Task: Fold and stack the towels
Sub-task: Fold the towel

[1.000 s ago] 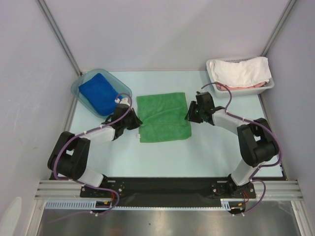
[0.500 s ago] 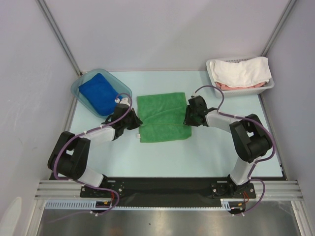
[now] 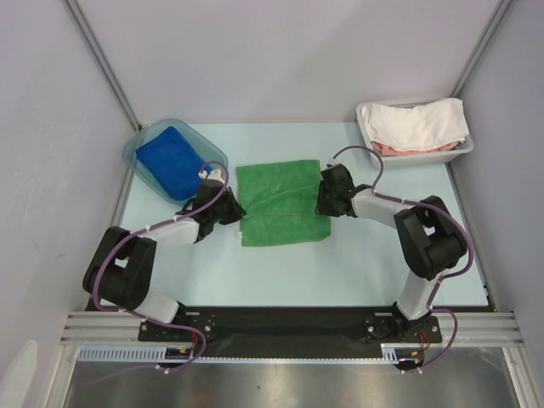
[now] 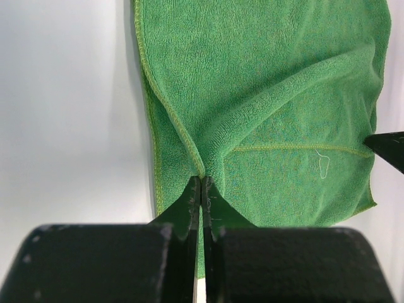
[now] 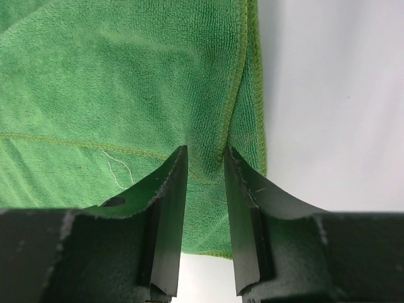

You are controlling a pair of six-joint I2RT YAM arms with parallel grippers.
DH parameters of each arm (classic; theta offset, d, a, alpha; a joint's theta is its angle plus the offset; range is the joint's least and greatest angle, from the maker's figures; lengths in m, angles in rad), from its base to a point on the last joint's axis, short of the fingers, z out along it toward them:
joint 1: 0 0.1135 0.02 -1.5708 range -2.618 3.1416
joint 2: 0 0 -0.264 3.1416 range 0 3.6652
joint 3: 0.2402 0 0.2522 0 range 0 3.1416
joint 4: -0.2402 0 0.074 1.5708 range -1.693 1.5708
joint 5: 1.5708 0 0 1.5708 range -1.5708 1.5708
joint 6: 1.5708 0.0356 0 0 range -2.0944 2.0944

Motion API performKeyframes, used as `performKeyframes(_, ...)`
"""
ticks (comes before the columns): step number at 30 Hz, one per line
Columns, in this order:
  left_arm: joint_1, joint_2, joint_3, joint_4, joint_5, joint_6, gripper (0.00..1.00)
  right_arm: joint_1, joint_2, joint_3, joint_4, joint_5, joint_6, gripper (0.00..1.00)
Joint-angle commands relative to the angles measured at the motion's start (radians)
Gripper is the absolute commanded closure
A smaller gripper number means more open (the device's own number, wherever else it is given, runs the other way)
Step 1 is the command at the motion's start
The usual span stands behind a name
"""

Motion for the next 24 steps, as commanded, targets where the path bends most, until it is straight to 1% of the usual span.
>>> performKeyframes(1,-0.008,0.0,0.006,0.024,-0.012,0.014,1.0,0.007,0.015,0.034,-0.009,0.024,-0.014,0.65)
performKeyframes(5,-0.009,0.0,0.008,0.024,-0.014,0.015,1.0,0.01,0.02,0.034,-0.013,0.027,-0.014,0.65)
performKeyframes(8,-0.008,0.0,0.011,0.021,-0.017,0.015,1.0,0.012,0.02,0.032,-0.01,0.029,-0.014,0.68)
performKeyframes(12,-0.008,-0.005,0.02,0.01,-0.021,0.017,1.0,0.009,0.012,0.04,-0.016,0.032,-0.014,0.83)
performKeyframes(15,-0.008,-0.012,0.031,-0.005,-0.027,0.021,1.0,0.01,-0.002,0.058,-0.029,0.033,-0.019,0.92)
performKeyframes(24,-0.008,-0.06,0.097,-0.109,-0.063,0.034,1.0,-0.014,-0.095,0.094,-0.089,0.016,-0.045,0.97)
